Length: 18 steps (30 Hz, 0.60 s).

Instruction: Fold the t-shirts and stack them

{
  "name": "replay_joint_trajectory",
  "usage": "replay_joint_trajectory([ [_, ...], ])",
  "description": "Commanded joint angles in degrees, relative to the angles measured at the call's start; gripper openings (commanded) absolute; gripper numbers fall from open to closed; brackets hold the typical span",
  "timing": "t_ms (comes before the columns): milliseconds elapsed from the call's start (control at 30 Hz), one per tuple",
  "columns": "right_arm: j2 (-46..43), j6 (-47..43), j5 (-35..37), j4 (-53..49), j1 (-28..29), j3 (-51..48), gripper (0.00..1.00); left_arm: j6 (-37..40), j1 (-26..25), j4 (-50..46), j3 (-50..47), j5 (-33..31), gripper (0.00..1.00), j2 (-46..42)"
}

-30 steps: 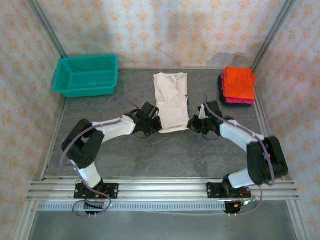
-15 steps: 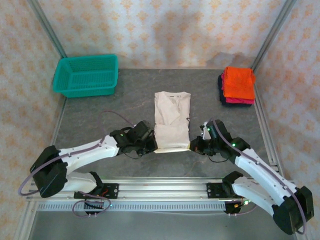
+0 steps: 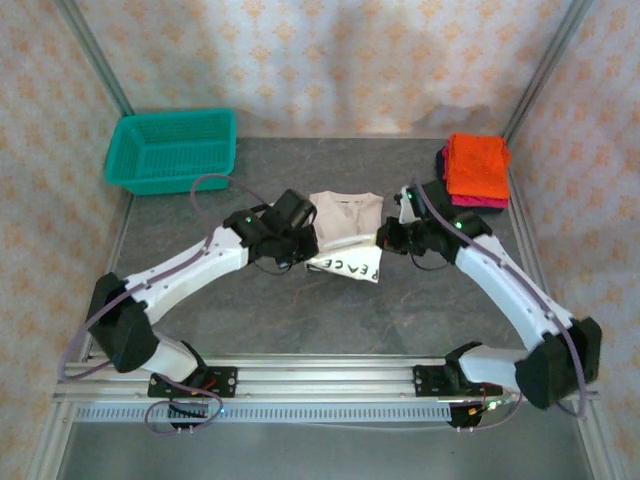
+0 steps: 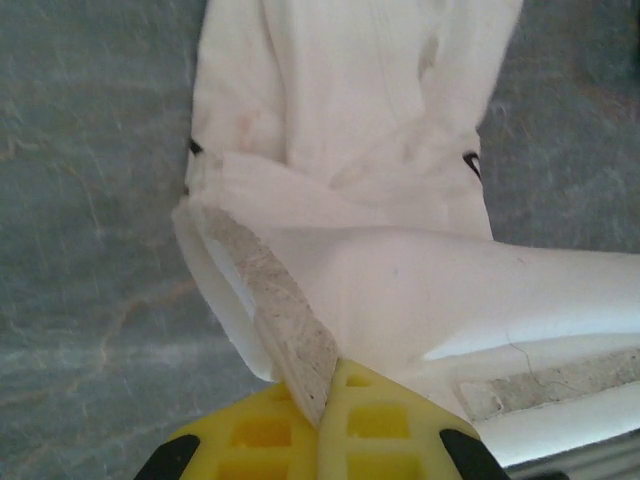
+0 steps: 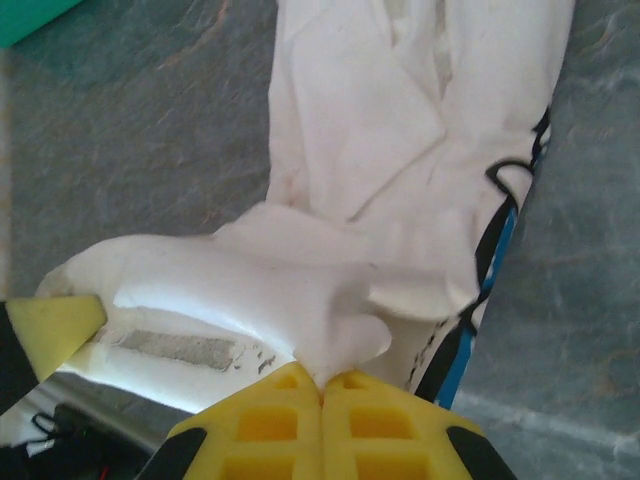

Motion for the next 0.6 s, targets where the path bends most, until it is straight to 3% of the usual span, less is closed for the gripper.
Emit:
replay_joint_trajectory([
  [0, 5.3, -5.3, 3.3, 0.9, -2.8, 6.6, 0.00, 5.6, 3.6, -5.2, 5.7, -2.3, 0.00, 3.7],
  [267, 21.0, -8.4, 0.6, 1.2, -7.6, 17.7, 0.00, 10.4, 7.4, -6.8, 19.9, -0.2, 0.00, 17.8],
  [567, 28.9, -8.9, 3.1, 5.6, -9.1, 23.6, 0.00, 11.8, 10.3, -7.1, 31.1, 0.8, 0.00, 28.4],
])
